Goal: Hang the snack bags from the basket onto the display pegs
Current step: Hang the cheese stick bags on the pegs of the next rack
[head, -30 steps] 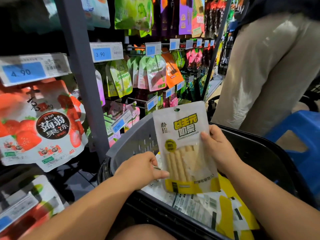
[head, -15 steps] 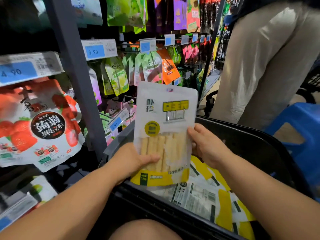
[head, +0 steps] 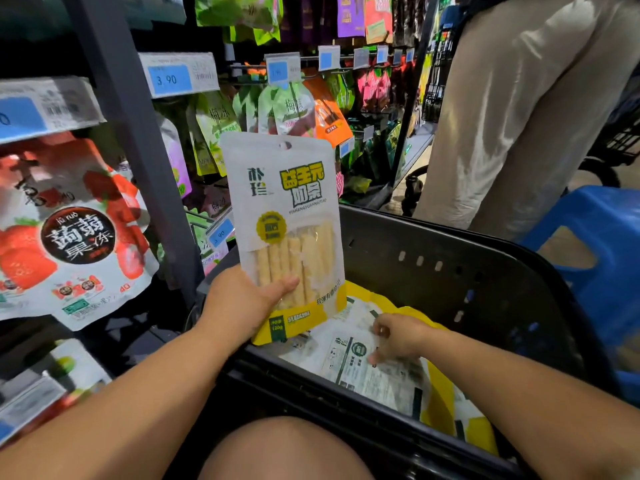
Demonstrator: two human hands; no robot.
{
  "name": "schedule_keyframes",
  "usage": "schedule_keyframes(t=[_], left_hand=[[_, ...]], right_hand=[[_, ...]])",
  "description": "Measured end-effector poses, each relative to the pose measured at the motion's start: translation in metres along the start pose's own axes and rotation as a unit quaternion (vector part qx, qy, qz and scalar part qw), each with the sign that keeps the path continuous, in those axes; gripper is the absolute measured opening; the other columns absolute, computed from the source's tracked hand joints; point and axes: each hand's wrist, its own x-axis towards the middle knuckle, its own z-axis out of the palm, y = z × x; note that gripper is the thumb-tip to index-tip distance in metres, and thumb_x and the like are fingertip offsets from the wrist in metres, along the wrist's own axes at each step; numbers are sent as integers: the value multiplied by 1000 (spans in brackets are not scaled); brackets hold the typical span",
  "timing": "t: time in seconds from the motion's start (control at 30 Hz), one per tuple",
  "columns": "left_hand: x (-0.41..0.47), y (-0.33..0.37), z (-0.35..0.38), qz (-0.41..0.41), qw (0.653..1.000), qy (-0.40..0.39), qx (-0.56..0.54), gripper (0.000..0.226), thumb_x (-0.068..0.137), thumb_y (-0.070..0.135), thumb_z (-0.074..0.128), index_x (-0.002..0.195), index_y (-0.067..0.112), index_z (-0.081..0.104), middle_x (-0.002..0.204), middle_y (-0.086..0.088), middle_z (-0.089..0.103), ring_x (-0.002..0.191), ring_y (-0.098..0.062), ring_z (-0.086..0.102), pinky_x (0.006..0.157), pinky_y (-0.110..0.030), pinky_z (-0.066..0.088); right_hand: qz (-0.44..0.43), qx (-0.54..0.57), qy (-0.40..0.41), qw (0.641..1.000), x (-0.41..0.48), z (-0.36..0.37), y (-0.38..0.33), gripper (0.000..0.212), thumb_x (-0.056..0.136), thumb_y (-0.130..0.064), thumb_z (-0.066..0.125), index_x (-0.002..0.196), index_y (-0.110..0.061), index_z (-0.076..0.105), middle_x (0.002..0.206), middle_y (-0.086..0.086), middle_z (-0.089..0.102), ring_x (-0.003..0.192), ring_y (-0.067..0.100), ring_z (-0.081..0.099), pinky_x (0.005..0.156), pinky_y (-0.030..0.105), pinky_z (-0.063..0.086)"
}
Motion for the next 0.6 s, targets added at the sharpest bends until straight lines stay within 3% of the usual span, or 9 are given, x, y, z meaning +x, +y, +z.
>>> schedule_keyframes(t=[0.1,0.23,0.3,0.37,0.4,0.5,0.6], left_hand=[[-1,1,1,0,1000,-6,12,28,83,34,75,109,23,71,90,6,65,80,-10,57,66,-19,38],[-1,-1,1,4,1000,-10,10,28,83,34,75,109,24,71,89,6,64,80,-9,56,57,-4,30],[-1,-1,1,3,1000,-11,7,27,83,33,75,108,24,71,91,5,66,83,-11,58,59,-7,34],[-1,-2,1,-2,1000,-11,-8,25,82,32,77,105,23,72,93,2,70,87,-15,64,67,-19,42],[-1,-2,1,-4,1000,-10,-15,24,81,31,77,103,22,73,93,0,72,87,-17,66,70,-22,43],[-2,-3,1,-4,1000,-8,-17,22,81,30,77,101,23,72,90,1,70,79,-12,63,64,-19,41],[-1,-2,1,2,1000,-8,-10,21,82,30,77,101,23,71,82,7,65,69,4,55,55,-4,36]], right_hand=[[23,19,-14,999,1,0,0,62,76,-54,79,125,-24,54,123,0,57,111,23,53,91,34,48],[36,55,9,998,4,-6,0,54,83,-49,75,125,-21,57,124,1,59,112,23,56,92,33,48],[54,86,75,992,6,-10,2,47,83,-48,75,118,-22,57,111,-1,62,98,19,59,84,33,53],[86,132,146,977,3,-14,3,47,84,-47,74,120,-23,54,94,-5,60,83,14,59,70,31,53],[102,133,180,969,1,-15,3,50,84,-48,73,124,-25,53,95,-6,59,86,15,60,71,31,53],[96,27,233,967,1,-15,9,64,85,-50,71,139,-28,44,127,1,57,119,25,51,95,42,48],[62,-49,165,983,1,-9,4,67,82,-61,67,138,-29,46,134,4,50,126,28,44,100,43,43]])
